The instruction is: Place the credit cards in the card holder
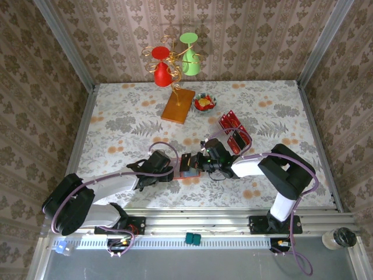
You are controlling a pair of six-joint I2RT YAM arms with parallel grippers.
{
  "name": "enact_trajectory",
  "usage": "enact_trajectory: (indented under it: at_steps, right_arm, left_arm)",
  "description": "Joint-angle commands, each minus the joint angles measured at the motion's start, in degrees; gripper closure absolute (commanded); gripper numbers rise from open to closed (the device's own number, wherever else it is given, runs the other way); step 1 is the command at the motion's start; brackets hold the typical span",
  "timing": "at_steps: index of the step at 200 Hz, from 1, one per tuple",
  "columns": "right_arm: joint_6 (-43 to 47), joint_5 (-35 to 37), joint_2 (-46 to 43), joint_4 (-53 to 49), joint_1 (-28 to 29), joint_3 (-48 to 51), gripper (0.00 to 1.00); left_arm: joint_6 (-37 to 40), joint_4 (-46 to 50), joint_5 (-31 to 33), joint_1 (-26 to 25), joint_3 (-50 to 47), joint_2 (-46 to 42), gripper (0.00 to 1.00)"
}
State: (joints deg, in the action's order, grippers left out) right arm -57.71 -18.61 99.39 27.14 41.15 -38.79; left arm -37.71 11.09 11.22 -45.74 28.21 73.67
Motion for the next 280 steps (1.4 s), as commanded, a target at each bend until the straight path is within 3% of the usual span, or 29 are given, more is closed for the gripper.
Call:
enact_trajectory:
  at_steps: [1, 78, 280]
  right_arm:
    - [-0.6, -1.3, 1.6, 0.3, 0.1, 0.8, 1.0]
    - [-1.1, -3.3, 2.7, 0.6, 0.1, 0.2, 1.0]
    - [-0.2, -4.8, 0.5, -10.8, 0.2, -0.5, 1.0]
  left_arm:
    - [-1.3, 1.8, 0.0, -0.4, -1.2, 0.1, 0.24]
    - [-1.3, 1.9, 0.1, -0.4, -1.1, 0.4, 0.25]
    - [-1.2, 1.5, 0.1, -0.4, -0.9, 1.1, 0.25]
